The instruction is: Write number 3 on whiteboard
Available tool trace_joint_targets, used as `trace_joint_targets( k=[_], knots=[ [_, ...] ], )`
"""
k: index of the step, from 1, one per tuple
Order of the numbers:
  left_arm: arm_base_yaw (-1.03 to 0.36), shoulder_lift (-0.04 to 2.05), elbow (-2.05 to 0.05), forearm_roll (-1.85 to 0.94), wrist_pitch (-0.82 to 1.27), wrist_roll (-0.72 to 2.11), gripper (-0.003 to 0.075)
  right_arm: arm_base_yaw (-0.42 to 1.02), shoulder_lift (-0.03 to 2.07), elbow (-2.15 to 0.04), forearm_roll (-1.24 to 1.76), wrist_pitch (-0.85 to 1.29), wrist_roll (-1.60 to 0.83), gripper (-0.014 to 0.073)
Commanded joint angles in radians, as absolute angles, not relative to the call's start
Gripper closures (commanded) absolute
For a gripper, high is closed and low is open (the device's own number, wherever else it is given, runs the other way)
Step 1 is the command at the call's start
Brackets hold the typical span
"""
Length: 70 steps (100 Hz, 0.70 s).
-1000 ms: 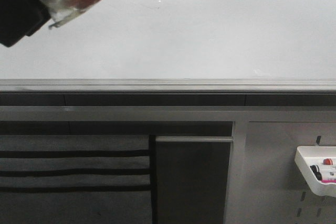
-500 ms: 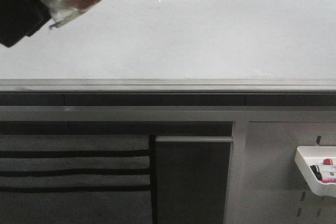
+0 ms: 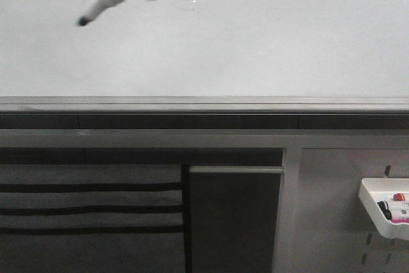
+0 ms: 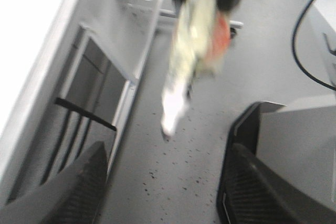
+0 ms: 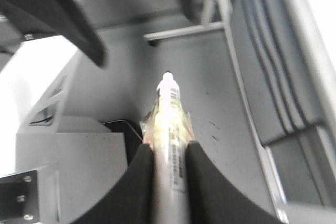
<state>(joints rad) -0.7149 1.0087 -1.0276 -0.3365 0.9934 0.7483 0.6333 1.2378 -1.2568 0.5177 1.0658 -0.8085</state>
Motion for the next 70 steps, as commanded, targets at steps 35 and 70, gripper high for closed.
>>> trace_joint_targets(
  k=[35, 70],
  knots=[
    [-0.501, 0.877, -0.904, -0.403, 0.805, 0.620, 0.0248, 0.154, 1.008, -1.032, 0.560, 0.894, -0.565, 0.0621],
    [-0.320, 0.903, -0.898, -0.531, 0.794, 0.622, 0.0248, 0.141, 1.049, -0.983, 0.710, 0.772, -0.574, 0.0621]
  ],
)
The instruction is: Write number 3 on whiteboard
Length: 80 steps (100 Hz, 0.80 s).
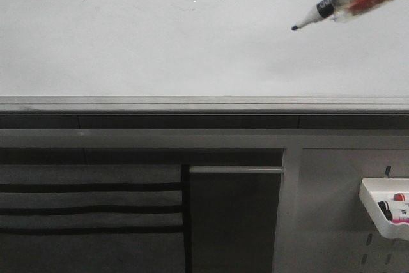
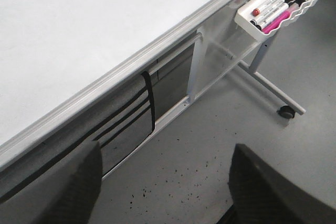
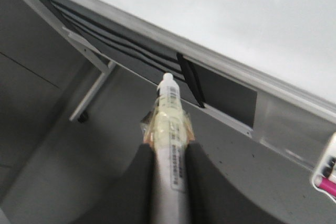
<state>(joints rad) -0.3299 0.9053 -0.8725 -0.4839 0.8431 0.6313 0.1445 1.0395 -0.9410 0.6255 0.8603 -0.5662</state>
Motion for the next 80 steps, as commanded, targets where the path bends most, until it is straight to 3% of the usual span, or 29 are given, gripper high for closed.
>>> trace_joint_targets(
  k=[1, 80],
  knots=[
    [-0.320, 0.903, -0.898, -0.531, 0.796, 0.622, 0.0248, 0.141, 1.054, -0.989, 0.710, 0.768, -0.574, 0.0621],
    [-0.320, 0.905, -0.898, -0.531, 0.797, 0.622, 0.0248, 0.275, 1.480, -1.369, 0.588, 0.673, -0.612, 0.0621]
  ],
)
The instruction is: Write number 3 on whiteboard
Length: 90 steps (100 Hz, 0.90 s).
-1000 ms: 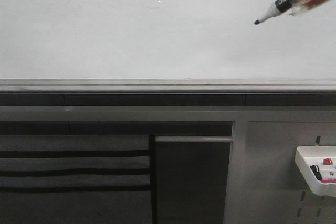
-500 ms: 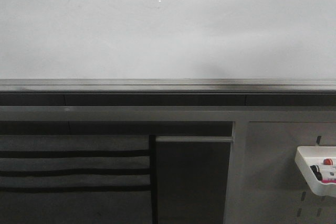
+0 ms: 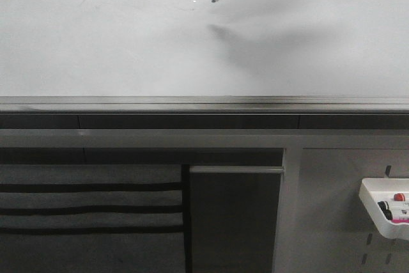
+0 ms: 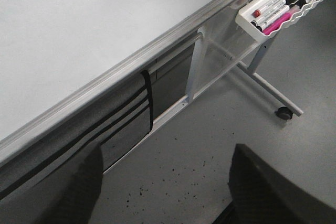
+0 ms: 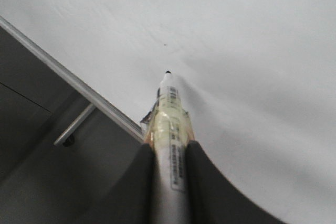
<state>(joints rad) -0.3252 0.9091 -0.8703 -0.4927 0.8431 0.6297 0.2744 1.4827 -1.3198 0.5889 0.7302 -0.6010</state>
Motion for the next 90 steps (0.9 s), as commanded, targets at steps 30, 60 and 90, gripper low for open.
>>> trace_joint_targets(
  k=[30, 60, 90],
  knots=[
    [-0.320, 0.905, -0.898, -0.531, 0.797, 0.622, 0.0248, 0.196, 1.478, -1.383, 0.548, 0.705, -0.564, 0.0621],
    [-0.320, 0.905, -0.898, -0.531, 0.796, 0.622, 0.0248, 0.287, 1.508, -1.364, 0.535, 0.707, -0.564, 0.0621],
    [-0.320, 0.905, -0.898, -0.531, 0.794, 0.622, 0.0248, 0.245, 1.478, -1.380, 0.396, 0.796, -0.492, 0.0621]
  ],
)
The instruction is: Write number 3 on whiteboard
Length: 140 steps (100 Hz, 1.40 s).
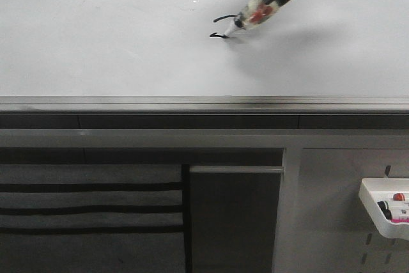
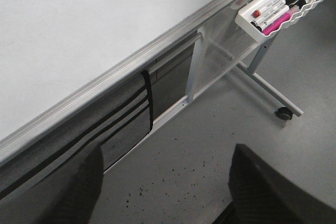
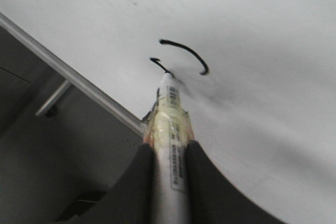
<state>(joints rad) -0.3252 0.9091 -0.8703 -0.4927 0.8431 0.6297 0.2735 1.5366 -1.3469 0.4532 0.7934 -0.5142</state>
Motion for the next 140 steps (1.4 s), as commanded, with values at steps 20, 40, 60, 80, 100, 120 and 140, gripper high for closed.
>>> trace_joint_targets(
  k=[20, 40, 60, 80, 100, 120, 140],
  knots=[
    [-0.320, 0.905, -0.898, -0.531, 0.794, 0.622, 0.0248, 0.293, 1.489, -1.346, 0.428, 0.785, -0.492, 0.0621],
    [-0.320, 0.905, -0.898, -0.531, 0.794, 0.622, 0.0248, 0.354, 1.551, -1.376, 0.454, 0.688, -0.487, 0.0621],
    [-0.320, 0.905, -0.898, -0.531, 0.794, 0.622, 0.0248, 0.362, 1.423, -1.386, 0.530, 0.877, -0.573, 0.0621],
    [-0.320, 0.905, -0.898, -0.531, 0.794, 0.622, 0.0248, 0.362, 1.172, -1.220, 0.542, 0.831, -0.571, 0.0621],
    [-0.320, 0.905, -0.898, -0.531, 0.794, 0.622, 0.0248, 0.362, 1.003, -1.053, 0.542, 0.774, -0.571, 0.0621],
    [-0.320, 0.905, -0.898, -0.531, 0.792, 0.622, 0.0248, 0.362, 0.956, -0.949, 0.546, 0.771, -0.571, 0.0621],
    [-0.320, 0.907, -0.898, -0.532, 0.792, 0.622, 0.0248, 0.362, 0.956, -0.884, 0.546, 0.747, -0.571, 0.0621]
  ],
)
